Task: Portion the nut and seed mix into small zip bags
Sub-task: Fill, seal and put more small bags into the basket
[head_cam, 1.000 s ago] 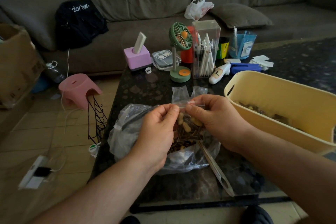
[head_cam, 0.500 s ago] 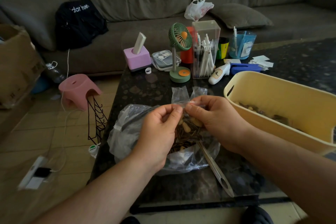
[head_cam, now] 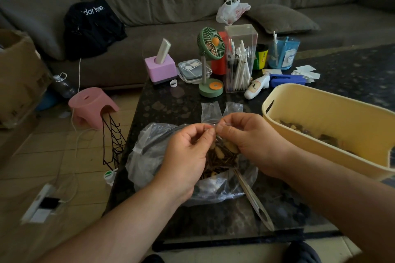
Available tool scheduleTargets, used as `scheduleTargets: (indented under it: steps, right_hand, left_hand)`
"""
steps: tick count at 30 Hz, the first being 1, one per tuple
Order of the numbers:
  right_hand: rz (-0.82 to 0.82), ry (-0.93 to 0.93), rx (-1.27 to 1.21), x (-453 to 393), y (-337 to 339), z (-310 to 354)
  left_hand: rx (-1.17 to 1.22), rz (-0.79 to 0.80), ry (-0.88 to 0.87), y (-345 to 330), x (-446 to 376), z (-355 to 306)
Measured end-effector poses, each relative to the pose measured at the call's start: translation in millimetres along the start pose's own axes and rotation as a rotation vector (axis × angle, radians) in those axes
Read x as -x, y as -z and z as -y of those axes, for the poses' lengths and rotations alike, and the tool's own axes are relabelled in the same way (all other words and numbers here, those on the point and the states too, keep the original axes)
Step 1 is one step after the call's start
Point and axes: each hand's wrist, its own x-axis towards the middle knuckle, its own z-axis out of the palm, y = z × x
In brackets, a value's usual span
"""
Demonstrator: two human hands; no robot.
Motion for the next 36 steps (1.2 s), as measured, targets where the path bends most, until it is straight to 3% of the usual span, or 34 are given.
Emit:
scheduleTargets:
  steps: [6, 21, 28, 36]
  right_hand:
    - [-0.096, -0.030, -0.019, -3, 6, 4]
    - [-0.123, -0.117, -0.138, -4, 4, 6]
    - [-0.179, -0.062, -0.196, -7, 4, 3]
    - [-0.140, -0.125, -0.207, -7, 10, -1]
  left_hand:
    - [0.085, -0.051, 0.033, 4, -5, -4]
    - [0.187, -0.055, 0.150, 2, -3, -14]
    - [0.213, 0.165, 0.356, -1, 2, -13]
    - [0.371, 0.018, 0.267, 16, -14, -21]
